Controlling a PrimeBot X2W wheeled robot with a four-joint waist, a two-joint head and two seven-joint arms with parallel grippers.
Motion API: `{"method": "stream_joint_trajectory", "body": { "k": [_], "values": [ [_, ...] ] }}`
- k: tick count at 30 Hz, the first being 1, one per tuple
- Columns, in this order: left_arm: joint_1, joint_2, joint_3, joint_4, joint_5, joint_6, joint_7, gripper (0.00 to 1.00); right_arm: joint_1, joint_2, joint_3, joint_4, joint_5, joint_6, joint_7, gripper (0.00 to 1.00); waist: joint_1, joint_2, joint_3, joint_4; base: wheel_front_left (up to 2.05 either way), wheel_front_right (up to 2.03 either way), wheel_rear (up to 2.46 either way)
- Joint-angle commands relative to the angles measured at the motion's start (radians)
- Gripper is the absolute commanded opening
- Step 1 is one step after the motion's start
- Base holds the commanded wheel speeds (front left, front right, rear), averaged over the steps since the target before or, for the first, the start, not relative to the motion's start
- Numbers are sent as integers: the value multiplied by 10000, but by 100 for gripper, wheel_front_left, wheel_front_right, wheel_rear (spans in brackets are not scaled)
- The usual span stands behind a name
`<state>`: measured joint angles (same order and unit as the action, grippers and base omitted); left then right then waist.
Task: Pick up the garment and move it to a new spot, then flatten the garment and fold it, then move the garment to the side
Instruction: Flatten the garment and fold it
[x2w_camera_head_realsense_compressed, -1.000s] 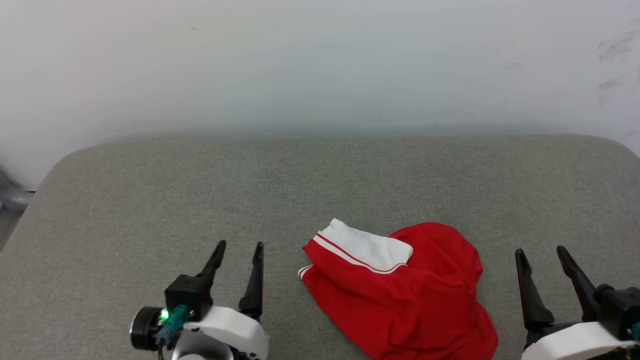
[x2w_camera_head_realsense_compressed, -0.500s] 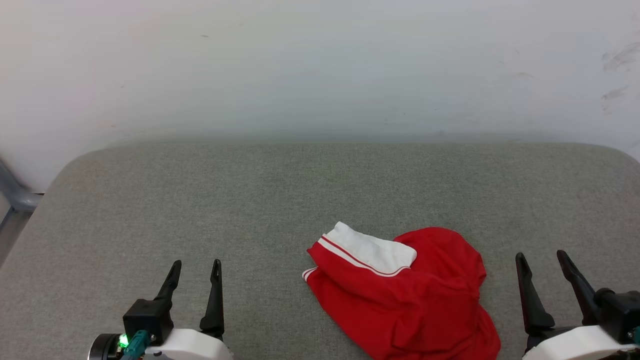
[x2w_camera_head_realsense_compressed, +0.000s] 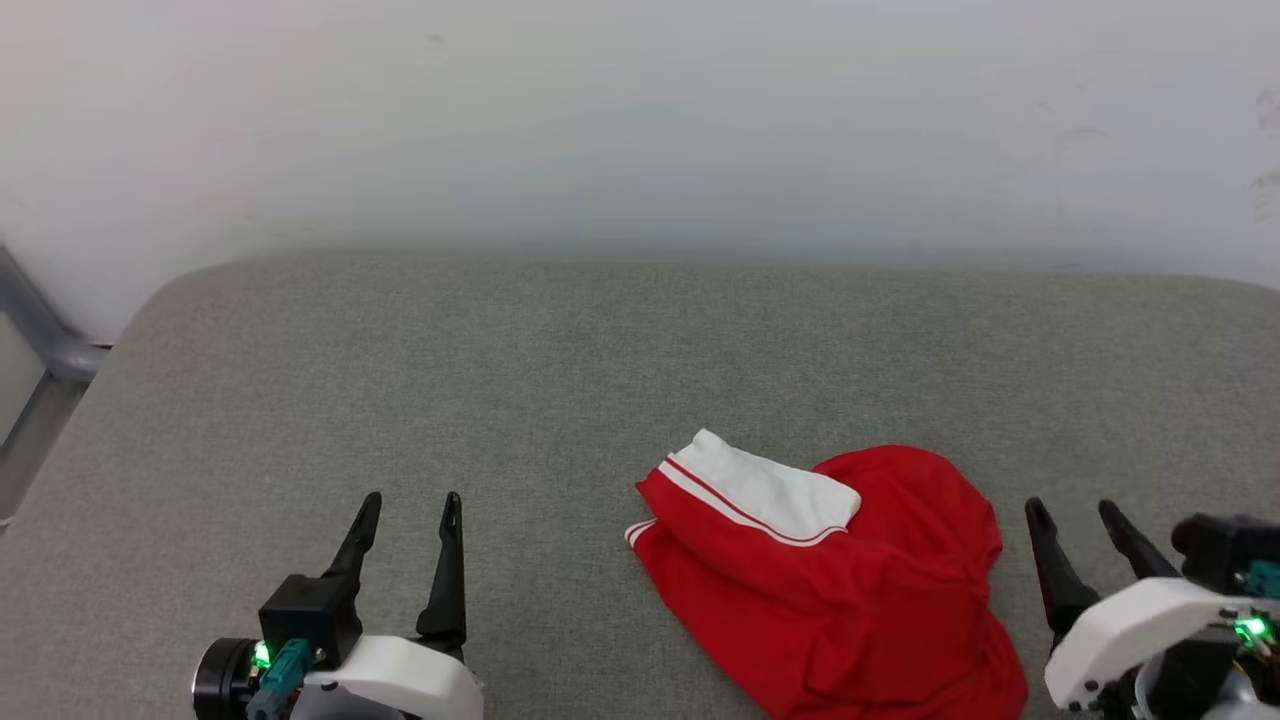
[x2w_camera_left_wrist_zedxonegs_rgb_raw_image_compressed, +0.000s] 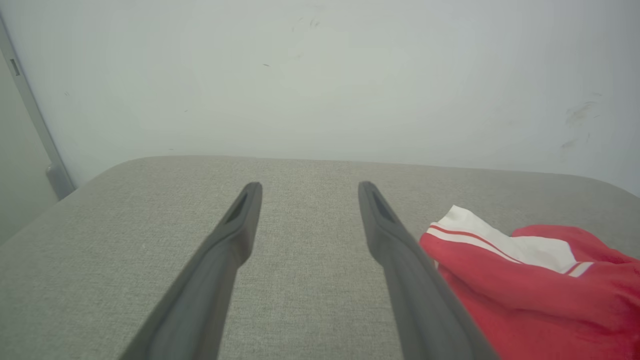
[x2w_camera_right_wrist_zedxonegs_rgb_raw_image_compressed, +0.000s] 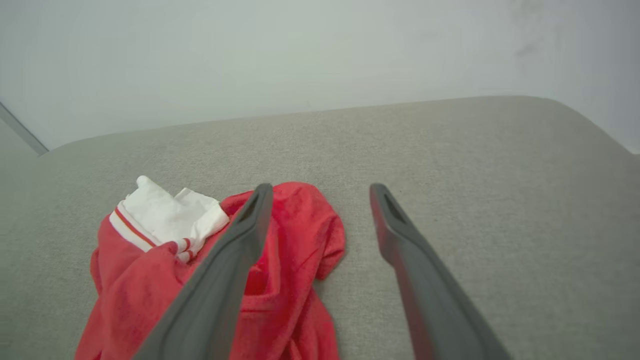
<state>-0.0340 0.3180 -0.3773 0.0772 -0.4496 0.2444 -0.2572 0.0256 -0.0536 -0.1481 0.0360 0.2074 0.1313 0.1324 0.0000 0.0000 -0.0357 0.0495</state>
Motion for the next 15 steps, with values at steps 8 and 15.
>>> {"method": "stream_joint_trajectory", "body": {
  "k": [8, 15],
  "values": [
    [-712, -331, -113, 47, 169, -213, -65, 100, -2930, -1145, 1302, 2253, 1122, -9, 2484, 100, 0, 0, 904, 751, 0, 0, 0],
    [-1547, -775, -242, 209, 355, -541, -92, 100, -5321, -2070, 3506, 3916, 2075, -10, 3902, 100, 0, 0, 1832, 1400, 0, 0, 0]
  ]
}}
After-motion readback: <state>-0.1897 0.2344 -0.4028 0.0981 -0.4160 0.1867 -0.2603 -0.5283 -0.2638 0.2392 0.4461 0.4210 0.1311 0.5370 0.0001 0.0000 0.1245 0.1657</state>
